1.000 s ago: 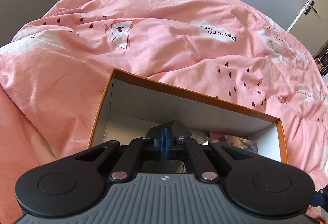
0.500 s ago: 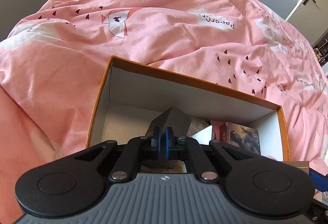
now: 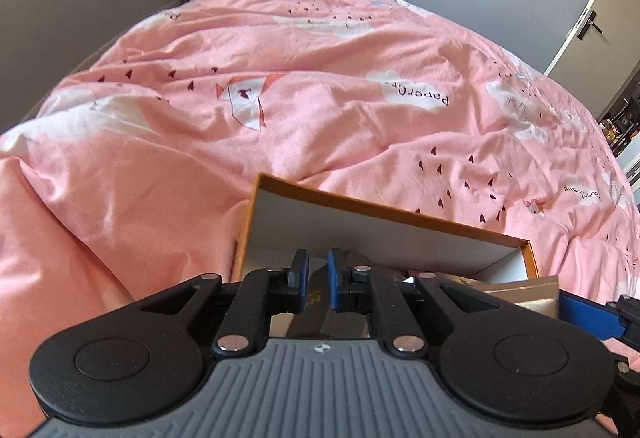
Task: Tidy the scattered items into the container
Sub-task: 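Lower the gold box base into the shoebox with the right gripper and release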
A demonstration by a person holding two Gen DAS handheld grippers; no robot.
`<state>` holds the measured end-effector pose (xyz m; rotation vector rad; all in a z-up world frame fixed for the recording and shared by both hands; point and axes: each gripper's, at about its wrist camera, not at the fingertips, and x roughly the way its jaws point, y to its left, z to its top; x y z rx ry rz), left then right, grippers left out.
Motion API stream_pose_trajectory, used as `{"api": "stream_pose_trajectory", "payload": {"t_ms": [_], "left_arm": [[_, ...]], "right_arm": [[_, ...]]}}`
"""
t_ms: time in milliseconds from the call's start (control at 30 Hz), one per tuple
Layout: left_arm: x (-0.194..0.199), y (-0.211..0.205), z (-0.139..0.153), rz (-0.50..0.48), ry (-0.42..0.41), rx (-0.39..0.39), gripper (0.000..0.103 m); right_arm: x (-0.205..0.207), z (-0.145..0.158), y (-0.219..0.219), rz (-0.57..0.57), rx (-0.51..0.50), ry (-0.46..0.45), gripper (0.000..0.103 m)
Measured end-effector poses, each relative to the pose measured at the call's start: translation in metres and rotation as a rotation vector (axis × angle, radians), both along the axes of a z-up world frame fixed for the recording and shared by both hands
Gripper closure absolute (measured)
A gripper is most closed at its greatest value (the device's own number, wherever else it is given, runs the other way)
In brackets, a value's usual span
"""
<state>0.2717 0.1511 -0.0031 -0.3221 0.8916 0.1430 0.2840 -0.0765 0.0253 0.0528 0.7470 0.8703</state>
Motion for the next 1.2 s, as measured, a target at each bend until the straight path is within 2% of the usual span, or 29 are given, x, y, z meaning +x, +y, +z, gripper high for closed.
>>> {"api": "stream_pose_trajectory", "payload": {"t_ms": [200,333,767,900,1200], "left_arm": [[-0.016,0.018,0.018,0.027,-0.073,0.034,0.093],[-0.021,0.032,0.017,0.043,-0.078,0.053,0.093],[-0.023,0.064,-0.014,0.104,-0.015,0.007,0.093],[-0.018,0.064,-0.021,0.104,0.000,0.025,0.093],[-0.018,0.067,-0.029,0.118,0.020,0.010,0.093]], "right_arm": [[0.016,-0.004,0.037,-0.016,0.064,0.116,0.055],[0.024,-0.015,0.060,-0.027,0.071,0.166,0.055],[0.049,-0.052,0.124,-0.094,-0.090,0.176,0.055],[0.053,-0.062,0.132,-0.098,-0.131,0.162,0.055],[0.060,-0.075,0.146,-0.106,-0.173,0.167,0.055]]}}
